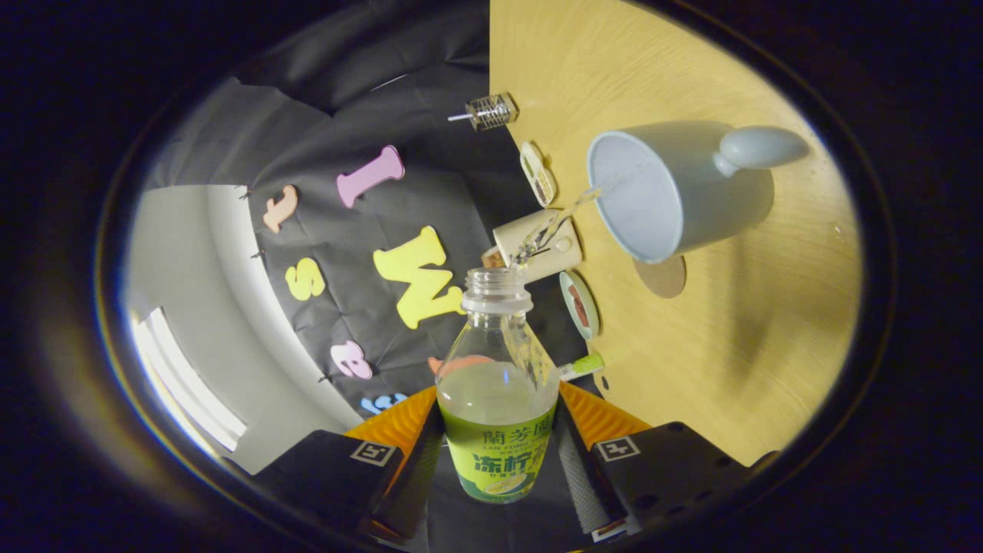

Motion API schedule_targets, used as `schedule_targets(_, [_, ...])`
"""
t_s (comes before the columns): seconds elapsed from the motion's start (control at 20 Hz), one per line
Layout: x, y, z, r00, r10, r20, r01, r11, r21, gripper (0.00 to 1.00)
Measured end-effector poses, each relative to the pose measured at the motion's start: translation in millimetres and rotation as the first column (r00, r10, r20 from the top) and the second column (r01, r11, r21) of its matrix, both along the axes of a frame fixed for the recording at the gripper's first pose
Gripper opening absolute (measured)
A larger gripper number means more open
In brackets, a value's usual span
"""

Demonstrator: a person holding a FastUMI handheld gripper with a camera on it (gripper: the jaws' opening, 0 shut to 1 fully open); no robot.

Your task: Take the bottle from table, then pour the juice into the cup, finally place the bottle on the coaster

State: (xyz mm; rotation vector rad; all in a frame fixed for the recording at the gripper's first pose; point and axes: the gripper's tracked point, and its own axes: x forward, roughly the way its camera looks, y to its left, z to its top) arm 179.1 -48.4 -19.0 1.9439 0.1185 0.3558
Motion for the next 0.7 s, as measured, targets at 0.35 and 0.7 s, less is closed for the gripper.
schedule_targets(0.35, [-1.8, -7.0, 6.8, 1.0, -0.006, 0.007, 0.005, 0.995, 0.102, 0.79])
schedule_targets(0.7, [-2.5, -7.2, 7.3, 1.0, 0.006, 0.014, -0.008, 0.991, 0.135, 0.79])
